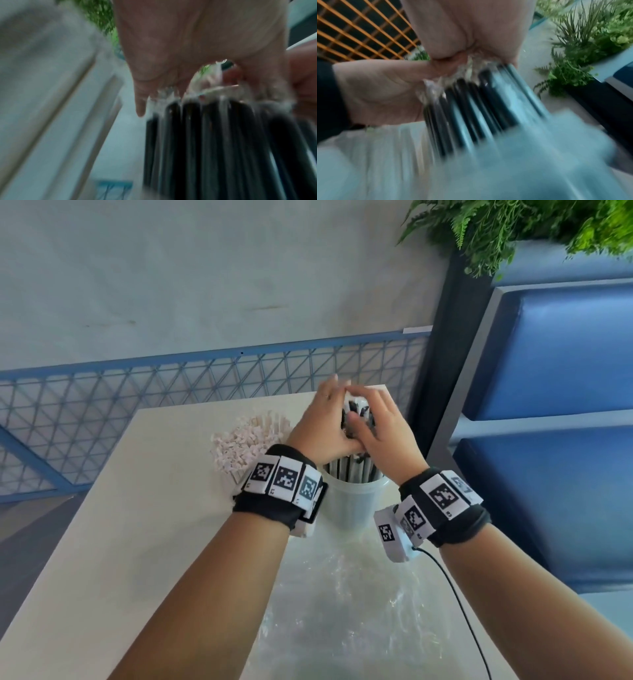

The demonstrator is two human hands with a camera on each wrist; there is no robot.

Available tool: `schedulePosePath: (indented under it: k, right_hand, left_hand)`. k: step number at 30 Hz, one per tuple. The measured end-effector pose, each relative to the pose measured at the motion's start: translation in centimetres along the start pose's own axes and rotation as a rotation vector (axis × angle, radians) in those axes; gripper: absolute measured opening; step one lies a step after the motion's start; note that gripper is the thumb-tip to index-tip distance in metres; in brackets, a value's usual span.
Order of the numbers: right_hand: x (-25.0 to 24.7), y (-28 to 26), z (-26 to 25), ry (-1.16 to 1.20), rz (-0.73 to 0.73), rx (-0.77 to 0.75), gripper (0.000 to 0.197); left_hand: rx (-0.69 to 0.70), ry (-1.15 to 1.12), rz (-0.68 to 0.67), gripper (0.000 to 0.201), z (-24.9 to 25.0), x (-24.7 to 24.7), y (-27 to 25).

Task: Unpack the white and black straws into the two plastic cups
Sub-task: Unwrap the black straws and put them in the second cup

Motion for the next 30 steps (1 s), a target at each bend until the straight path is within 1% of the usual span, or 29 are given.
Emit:
schedulePosePath:
  k: [2,3,4,6,7,8,9,11,12,13,15,16,17,19,20,22,23,24,26,27,28,29,30]
  right_hand:
    - [0.8,-0.9,0.8,-0.041,-0.044,0.07,0.03]
    - [0.9,-1.2,0.9,-0.041,-0.05,0.084,0.03]
    - [0.9,-1.3,1.0,-0.034,-0.049,0.085,0.03]
    - [0.5,-1.2,1.1,-0.007,-0.023,0.068,0.03]
    - [0.2,-1.1,1.1,0.002,0.007,0.055,0.034]
    - [-0.1,-1.1,1.1,0.008,0.029,0.046,0.039]
    - [-0.1,-1.2,1.2,0.011,0.016,0.054,0.044]
    - [0.4,-1.6,1.5,0.027,-0.082,0.091,0.049]
    - [0.6,-1.9,1.9,0.071,-0.103,0.106,0.054]
    - [0.4,-2.1,2.3,0.143,-0.081,0.121,0.063]
    - [-0.3,-2.3,3.3,0.276,-0.011,0.158,0.088]
    - [-0.6,-2.2,3.8,0.313,-0.025,0.187,0.098]
    - [-0.7,-2.2,4.2,0.334,-0.081,0.232,0.107]
    - [-0.3,-2.3,4.8,0.357,-0.258,0.316,0.118]
    - [0.1,-2.3,5.2,0.342,-0.336,0.35,0.123]
    - [0.8,-2.4,5.6,0.288,-0.412,0.396,0.131]
    - [1.2,-2.4,5.8,0.271,-0.427,0.402,0.129]
    - [1.5,-2.3,5.9,0.256,-0.416,0.404,0.118]
    - [1.5,-2.3,5.5,0.263,-0.311,0.394,0.085]
    - [1.3,-2.3,5.4,0.302,-0.249,0.389,0.076]
    - [1.1,-2.2,5.0,0.368,-0.183,0.376,0.072]
    - [0.6,-2.0,4.6,0.425,-0.115,0.351,0.069]
    - [0.1,-1.7,4.0,0.474,-0.057,0.316,0.065]
  left_hand:
    - [-0.051,0.041,-0.072,0.067,-0.3,1.2,-0.3]
    - [-0.054,0.063,-0.075,0.062,-0.3,1.3,-0.4]
    - [-0.049,0.088,-0.081,0.062,-0.4,1.4,-0.3]
    - [-0.038,0.096,-0.098,0.074,-0.4,1.1,-0.1]
    - [-0.038,0.064,-0.086,0.08,-0.4,0.8,-0.1]
    - [-0.043,0.024,-0.072,0.083,-0.4,0.7,0.0]
    - [-0.052,-0.003,-0.085,0.081,-0.5,0.9,-0.1]
    - [-0.101,-0.05,-0.155,0.079,-0.9,2.0,-0.6]
    - [-0.12,-0.107,-0.143,0.083,-1.3,2.4,-1.0]
    - [-0.136,-0.202,-0.102,0.088,-1.6,2.4,-1.4]
    - [-0.189,-0.439,-0.029,0.1,-2.1,2.1,-2.4]
    - [-0.21,-0.521,-0.022,0.107,-2.3,2.1,-2.9]
    - [-0.224,-0.547,-0.029,0.114,-2.6,2.3,-3.2]
    - [-0.231,-0.49,-0.066,0.127,-3.3,2.9,-3.4]
    - [-0.237,-0.452,-0.093,0.13,-3.6,3.2,-3.3]
    - [-0.273,-0.436,-0.097,0.128,-4.4,3.5,-2.9]
    - [-0.283,-0.445,-0.073,0.123,-4.8,3.5,-2.7]
    - [-0.279,-0.449,-0.044,0.115,-5.1,3.4,-2.4]
    - [-0.248,-0.445,0.025,0.091,-4.9,3.2,-2.3]
    - [-0.233,-0.457,0.066,0.081,-4.7,3.0,-2.3]
    - [-0.212,-0.494,0.116,0.077,-4.4,2.8,-2.2]
    - [-0.193,-0.547,0.162,0.077,-4.1,2.4,-2.2]
    - [-0.172,-0.605,0.204,0.081,-3.8,2.0,-2.2]
Point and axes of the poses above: each hand's wrist, its own y-axis towards the middle knuckle, its own x-axis out of the palm, z = x × y, the point moved 5 cm from there along y, towards the middle knuckle, and after that the axes turned 7 degrees about -x, right-handed, at the moved point
